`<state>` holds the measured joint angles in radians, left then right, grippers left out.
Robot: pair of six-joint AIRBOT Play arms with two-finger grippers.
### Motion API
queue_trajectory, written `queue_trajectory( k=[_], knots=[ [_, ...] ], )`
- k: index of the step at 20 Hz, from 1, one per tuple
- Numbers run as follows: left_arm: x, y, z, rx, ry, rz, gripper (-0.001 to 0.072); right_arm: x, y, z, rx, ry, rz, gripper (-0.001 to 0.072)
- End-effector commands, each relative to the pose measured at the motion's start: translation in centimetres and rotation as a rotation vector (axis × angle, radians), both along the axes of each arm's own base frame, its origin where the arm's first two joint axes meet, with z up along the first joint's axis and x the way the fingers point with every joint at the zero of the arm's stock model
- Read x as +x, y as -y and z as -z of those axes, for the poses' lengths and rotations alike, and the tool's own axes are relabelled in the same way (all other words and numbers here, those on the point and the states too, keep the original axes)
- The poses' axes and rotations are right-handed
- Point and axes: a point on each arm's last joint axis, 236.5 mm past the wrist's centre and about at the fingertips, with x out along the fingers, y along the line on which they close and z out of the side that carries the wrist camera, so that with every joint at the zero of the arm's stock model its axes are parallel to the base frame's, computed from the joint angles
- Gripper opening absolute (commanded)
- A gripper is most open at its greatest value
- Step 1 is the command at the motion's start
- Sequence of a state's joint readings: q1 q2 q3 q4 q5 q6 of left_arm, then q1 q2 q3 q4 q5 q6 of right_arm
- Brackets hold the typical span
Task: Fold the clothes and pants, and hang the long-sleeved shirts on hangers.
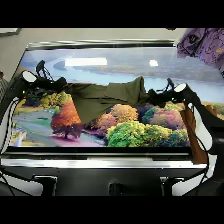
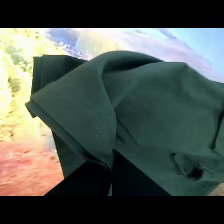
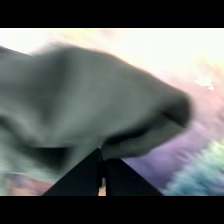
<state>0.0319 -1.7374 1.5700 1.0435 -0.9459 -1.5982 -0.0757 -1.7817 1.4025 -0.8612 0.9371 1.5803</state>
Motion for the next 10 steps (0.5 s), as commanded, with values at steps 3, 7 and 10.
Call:
queue_trajectory(
  k=[3, 7, 10],
  knots=[
    [1.8, -1.5, -9.6, 0.102, 0.199, 0.024, 0.0016, 5.2, 1.4, -17.0, -0.032, 0.388, 0.026, 0.0028],
    [1.7, -5.0, -26.3, 0.242, 0.520, -0.038, 0.0015, 3.5, 3.5, -36.1, -0.173, 0.764, 0.060, 0.0028],
    [-3.5, -7.4, -37.9, 0.267, 0.732, -0.126, 0.0015, -2.7, 4.6, -46.9, -0.284, 0.949, 0.093, 0.0028]
  ],
)
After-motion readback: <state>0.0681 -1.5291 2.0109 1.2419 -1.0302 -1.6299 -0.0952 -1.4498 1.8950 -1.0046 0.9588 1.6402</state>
